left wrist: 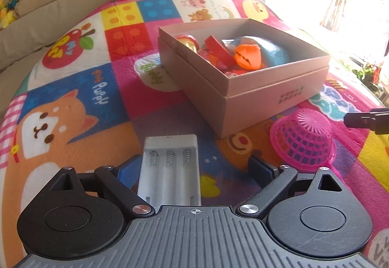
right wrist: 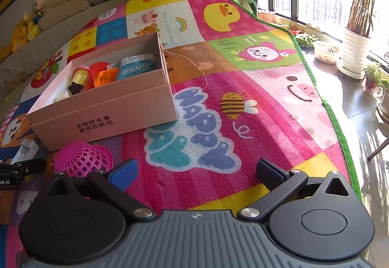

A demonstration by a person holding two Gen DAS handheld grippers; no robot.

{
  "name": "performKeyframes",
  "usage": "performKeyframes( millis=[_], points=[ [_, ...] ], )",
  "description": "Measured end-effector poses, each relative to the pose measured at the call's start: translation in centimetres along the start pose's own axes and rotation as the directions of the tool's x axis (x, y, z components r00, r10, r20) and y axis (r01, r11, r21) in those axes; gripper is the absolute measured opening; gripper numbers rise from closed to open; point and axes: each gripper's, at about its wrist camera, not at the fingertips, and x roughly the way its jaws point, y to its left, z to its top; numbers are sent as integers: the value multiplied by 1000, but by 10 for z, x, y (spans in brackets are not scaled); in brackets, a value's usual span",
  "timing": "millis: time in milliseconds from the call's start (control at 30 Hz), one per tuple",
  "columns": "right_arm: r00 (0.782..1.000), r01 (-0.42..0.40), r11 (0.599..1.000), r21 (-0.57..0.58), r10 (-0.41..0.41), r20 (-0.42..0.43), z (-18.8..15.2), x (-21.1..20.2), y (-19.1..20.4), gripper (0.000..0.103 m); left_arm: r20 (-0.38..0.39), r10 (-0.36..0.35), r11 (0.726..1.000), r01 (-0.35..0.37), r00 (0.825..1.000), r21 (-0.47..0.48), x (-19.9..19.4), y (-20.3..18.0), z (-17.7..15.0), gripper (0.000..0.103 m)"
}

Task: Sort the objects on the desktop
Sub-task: 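Lift the white battery charger off the mat with the left tool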

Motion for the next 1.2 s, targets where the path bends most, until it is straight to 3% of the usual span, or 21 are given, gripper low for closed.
performKeyframes(
  millis=[233, 367, 500, 600, 867, 933, 1000, 1067, 1100, 1133, 1200],
  points=[
    [1000, 3, 1000, -4, -3, 0, -1, 1, 0, 103, -25, -129, 990, 131, 991, 61, -19, -34, -13, 97],
    [1000, 4, 1000, -4, -4, -1, -1, 1, 0, 103, -54, -229, 962, 234, 972, 141, -32, -60, -22, 98],
    [1000, 3, 1000, -4, -3, 0, 0, 1, 1, 103, -61, -263, 934, 270, 963, 235, -42, -84, -33, 99],
    [1000, 4, 1000, -4, -4, -1, 0, 1, 1, 103, -43, -205, 938, 209, 978, 278, -42, -89, -36, 101],
    [998, 31, 995, -99, -36, -42, -2, 7, 9, 103, -30, -70, 970, 75, 997, 232, -42, -58, -30, 101],
    [998, 48, 992, -121, -54, -45, -2, 8, 13, 103, -17, -9, 973, 12, 1000, 232, -42, -50, -28, 102],
    [998, 45, 992, -117, -50, -43, -2, 7, 12, 103, 4, 85, 968, -83, 996, 237, -39, -42, -26, 102],
    [998, 47, 992, -119, -52, -42, -2, 6, 12, 103, 28, 223, 946, -224, 974, 237, -35, -31, -22, 102],
    [998, 46, 992, -118, -51, -43, -2, 7, 11, 103, 31, 259, 941, -260, 965, 216, -34, -24, -19, 101],
    [998, 47, 992, -118, -53, -42, -2, 6, 12, 103, 20, 262, 947, -261, 965, 186, -34, -18, -16, 101],
    [998, 46, 992, -118, -52, -43, -2, 7, 12, 103, -19, 191, 976, -188, 981, 111, -37, -7, -11, 101]
  ],
)
